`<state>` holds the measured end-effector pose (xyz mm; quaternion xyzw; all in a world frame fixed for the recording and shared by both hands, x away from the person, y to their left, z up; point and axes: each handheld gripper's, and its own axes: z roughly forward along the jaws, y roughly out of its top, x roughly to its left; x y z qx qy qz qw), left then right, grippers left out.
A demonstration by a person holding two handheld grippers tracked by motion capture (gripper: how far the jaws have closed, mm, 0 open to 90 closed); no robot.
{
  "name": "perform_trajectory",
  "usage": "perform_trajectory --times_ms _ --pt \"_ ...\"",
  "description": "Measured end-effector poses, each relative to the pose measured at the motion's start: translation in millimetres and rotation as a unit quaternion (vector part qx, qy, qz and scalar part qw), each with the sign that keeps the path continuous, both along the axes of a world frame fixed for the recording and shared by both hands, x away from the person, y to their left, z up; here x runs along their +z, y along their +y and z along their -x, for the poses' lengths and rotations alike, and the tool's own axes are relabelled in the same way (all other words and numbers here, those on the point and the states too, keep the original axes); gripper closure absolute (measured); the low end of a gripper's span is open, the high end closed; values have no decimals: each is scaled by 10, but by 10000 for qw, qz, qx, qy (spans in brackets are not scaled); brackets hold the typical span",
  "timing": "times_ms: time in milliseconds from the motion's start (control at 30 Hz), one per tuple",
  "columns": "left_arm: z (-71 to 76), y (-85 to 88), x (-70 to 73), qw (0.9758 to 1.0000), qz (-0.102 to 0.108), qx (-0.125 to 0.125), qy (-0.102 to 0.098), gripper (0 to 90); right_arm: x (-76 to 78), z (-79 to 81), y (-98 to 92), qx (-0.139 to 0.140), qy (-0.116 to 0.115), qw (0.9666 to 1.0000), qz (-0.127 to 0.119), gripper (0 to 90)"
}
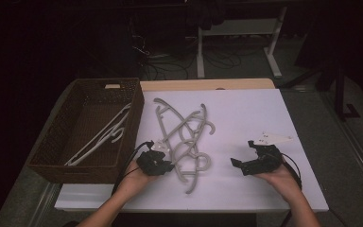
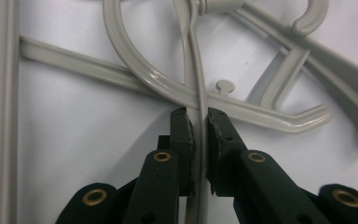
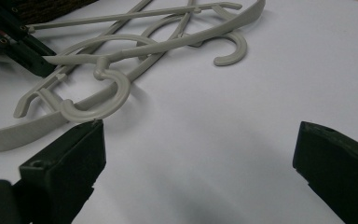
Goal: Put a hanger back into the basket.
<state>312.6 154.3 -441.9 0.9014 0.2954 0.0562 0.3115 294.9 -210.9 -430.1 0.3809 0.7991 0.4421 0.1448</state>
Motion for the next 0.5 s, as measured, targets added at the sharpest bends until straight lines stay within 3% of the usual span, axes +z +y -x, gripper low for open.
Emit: perform_trajectory --times_ms 133,333,500 --pt "14 -28 112 9998 173 -20 -32 820 3 1 -11 -19 -4 10000 -8 23" --pt "0 -54 290 9995 267 -91 -120 821 6 2 -18 -26 -10 10000 -22 23" --pt "-42 -40 482 9986 501 -118 -103 822 7 0 -32 -48 -14 10000 -50 23"
